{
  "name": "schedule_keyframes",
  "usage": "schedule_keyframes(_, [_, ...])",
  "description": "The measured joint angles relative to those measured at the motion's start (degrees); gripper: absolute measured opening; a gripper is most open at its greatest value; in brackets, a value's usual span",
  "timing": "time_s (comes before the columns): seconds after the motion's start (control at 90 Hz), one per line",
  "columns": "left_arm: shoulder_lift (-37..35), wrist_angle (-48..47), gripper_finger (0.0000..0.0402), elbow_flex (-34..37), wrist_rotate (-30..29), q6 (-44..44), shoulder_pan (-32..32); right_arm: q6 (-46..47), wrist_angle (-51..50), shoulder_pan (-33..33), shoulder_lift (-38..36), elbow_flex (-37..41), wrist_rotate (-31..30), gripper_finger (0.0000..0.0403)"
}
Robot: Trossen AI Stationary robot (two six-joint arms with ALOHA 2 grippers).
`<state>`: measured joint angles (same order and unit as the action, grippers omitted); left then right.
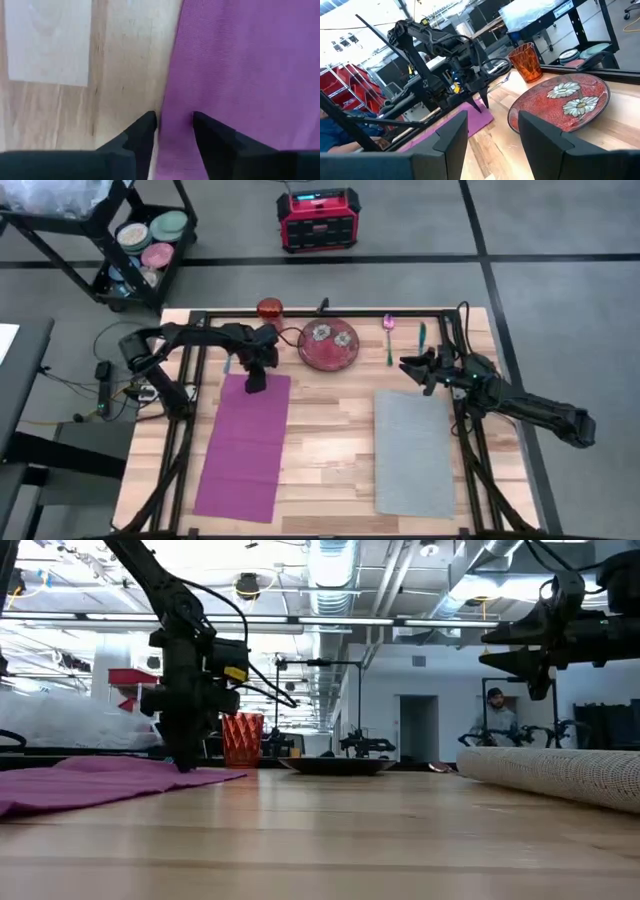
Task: Set table place
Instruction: Fold the purple table napkin
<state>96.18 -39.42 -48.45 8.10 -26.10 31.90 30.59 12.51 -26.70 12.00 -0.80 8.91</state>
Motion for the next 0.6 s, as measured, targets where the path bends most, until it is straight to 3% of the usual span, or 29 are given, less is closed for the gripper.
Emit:
schedule_keyframes(0.167, [0.1, 1.2, 0.0011, 0.0, -0.3, -0.4, 0.0, 0.0, 0.0, 0.0, 0.0, 0.0, 0.0, 0.016])
schedule_keyframes(0.378, [0.3, -0.8, 0.0002, -0.8, -0.7, 3.0, 0.4, -0.1, 0.0, 0.0, 0.0, 0.0, -0.2, 0.016])
schedule_keyframes(0.6, [0.7, -11.3, 0.0, -8.1, -1.6, 4.7, -1.3, -0.5, -0.3, -0.1, 0.0, 0.0, -0.4, 0.016])
